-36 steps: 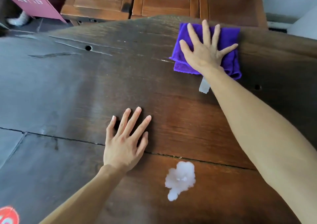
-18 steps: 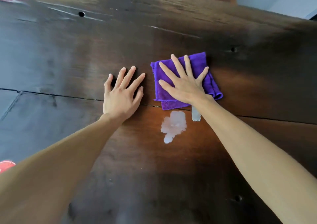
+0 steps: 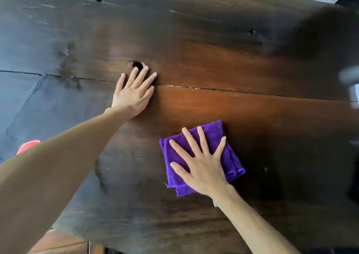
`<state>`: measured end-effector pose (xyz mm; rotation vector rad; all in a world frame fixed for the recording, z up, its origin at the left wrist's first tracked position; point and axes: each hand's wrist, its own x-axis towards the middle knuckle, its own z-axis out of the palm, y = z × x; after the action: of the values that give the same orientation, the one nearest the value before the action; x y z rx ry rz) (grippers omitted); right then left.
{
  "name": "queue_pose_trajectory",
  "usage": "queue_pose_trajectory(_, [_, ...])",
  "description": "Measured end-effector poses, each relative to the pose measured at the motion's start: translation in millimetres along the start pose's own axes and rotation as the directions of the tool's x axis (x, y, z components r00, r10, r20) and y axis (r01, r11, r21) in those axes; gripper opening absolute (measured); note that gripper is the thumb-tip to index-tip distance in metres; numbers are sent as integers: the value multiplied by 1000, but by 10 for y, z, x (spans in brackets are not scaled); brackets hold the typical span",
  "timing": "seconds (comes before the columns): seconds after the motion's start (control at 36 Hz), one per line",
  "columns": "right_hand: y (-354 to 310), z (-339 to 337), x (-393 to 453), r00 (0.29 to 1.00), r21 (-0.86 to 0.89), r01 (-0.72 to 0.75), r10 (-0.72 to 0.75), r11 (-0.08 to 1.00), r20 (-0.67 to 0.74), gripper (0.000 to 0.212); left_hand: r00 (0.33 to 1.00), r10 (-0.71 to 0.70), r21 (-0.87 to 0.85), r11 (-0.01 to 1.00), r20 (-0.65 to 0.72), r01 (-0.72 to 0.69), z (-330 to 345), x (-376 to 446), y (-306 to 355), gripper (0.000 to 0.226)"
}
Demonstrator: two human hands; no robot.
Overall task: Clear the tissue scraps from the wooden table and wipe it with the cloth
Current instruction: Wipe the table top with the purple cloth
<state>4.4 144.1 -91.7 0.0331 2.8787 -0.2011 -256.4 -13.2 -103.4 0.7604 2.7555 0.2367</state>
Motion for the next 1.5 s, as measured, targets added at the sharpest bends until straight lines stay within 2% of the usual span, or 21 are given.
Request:
queue_pose_trajectory(0.19, [-614,244,-1217,995,74,-58,51,996,86,69,1000,10,29,1000,-12,-9,34,-55,-24,54])
queue_pose_trajectory(0.36, [-1032,275,-1629,982,111,-103,84,988,167,76,999,16,26,1000,-29,-15,25,-81,-5,54])
queue_pose_trajectory(0.5, [-861,261,-1767,979,109,-82,60,991,193,71,998,29,14,999,-48,-28,33,-89,-27,54])
queue_pose_trajectory(0.67, [-249,257,-2134,946,-7,-207,202,978,253,60,999,32,-5,999,-40,-32,42,-81,-55,53])
queue_pose_trajectory(0.78, [-299,273,-2135,933,-34,-265,265,964,244,71,999,49,-114,992,-1,-49,-23,-40,-135,50])
queue_pose_trajectory(0.89, [-691,301,-1898,942,-36,-261,263,965,210,78,995,-6,-80,997,-103,-2,-92,-215,-486,51])
queue_pose_trajectory(0.97, [-1009,319,-1591,960,-11,-214,213,977,181,84,996,-19,-6,1000,-86,18,-143,-348,-803,52])
queue_pose_trajectory(1.06, [-1280,331,-1196,973,45,-194,187,980,136,80,998,-47,53,997,-46,50,-183,-402,-1062,54])
queue_pose_trajectory(1.14, [-1467,295,-738,982,105,-182,176,978,62,69,992,-107,69,991,-74,112,-237,-416,-1322,59])
queue_pose_trajectory(1.25, [-1449,208,-237,983,105,-181,177,978,42,60,982,-170,19,985,-84,172,-267,-437,-1485,57])
queue_pose_trajectory(1.5, [-927,-163,1327,980,26,-187,189,982,-69,55,978,-162,20,986,-131,166,-205,-461,-1560,53])
